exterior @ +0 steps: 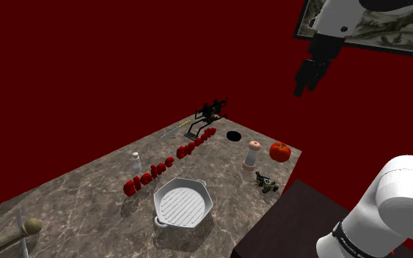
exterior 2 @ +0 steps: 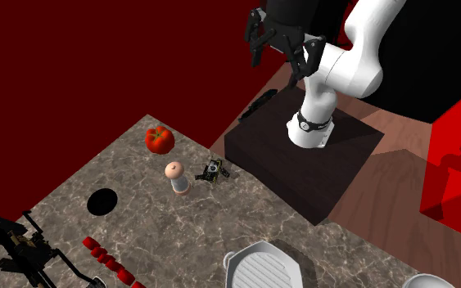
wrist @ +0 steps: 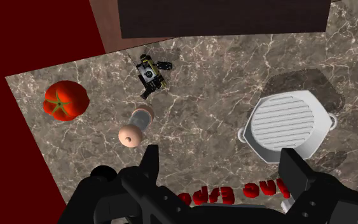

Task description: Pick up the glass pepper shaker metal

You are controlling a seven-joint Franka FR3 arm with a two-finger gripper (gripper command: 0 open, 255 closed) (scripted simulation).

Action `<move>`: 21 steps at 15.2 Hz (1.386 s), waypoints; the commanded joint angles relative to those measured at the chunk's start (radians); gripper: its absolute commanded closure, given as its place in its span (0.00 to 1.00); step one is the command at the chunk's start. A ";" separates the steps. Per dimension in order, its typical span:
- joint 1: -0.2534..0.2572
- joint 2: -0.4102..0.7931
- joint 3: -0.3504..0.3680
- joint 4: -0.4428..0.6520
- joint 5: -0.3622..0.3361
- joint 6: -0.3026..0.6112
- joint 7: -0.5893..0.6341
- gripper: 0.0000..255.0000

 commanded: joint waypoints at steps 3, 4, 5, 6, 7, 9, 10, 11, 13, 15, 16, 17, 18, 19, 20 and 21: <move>-0.006 0.019 -0.023 -0.043 -0.014 0.066 -0.020 0.00; -0.008 0.031 -0.035 -0.063 -0.021 0.099 -0.030 0.00; -0.011 0.044 -0.047 -0.082 -0.027 0.133 -0.040 0.00; -0.014 0.059 -0.059 -0.099 -0.034 0.167 -0.050 0.00; -0.017 0.075 -0.071 -0.115 -0.040 0.201 -0.060 0.00; -0.022 0.113 -0.096 -0.142 -0.052 0.270 -0.080 0.00; -0.025 0.134 -0.108 -0.154 -0.057 0.305 -0.090 0.00; -0.027 0.156 -0.120 -0.164 -0.062 0.340 -0.100 0.00; -0.031 0.206 -0.145 -0.180 -0.069 0.410 -0.121 0.00; -0.034 0.262 -0.171 -0.190 -0.074 0.480 -0.143 0.00; -0.035 0.292 -0.184 -0.193 -0.076 0.514 -0.154 0.00; -0.035 0.324 -0.197 -0.194 -0.076 0.549 -0.166 0.00; -0.036 0.356 -0.209 -0.194 -0.075 0.583 -0.178 0.00; -0.035 0.390 -0.222 -0.193 -0.072 0.617 -0.191 0.00; -0.035 0.425 -0.234 -0.189 -0.068 0.650 -0.205 0.00; -0.033 0.461 -0.247 -0.185 -0.062 0.683 -0.220 0.00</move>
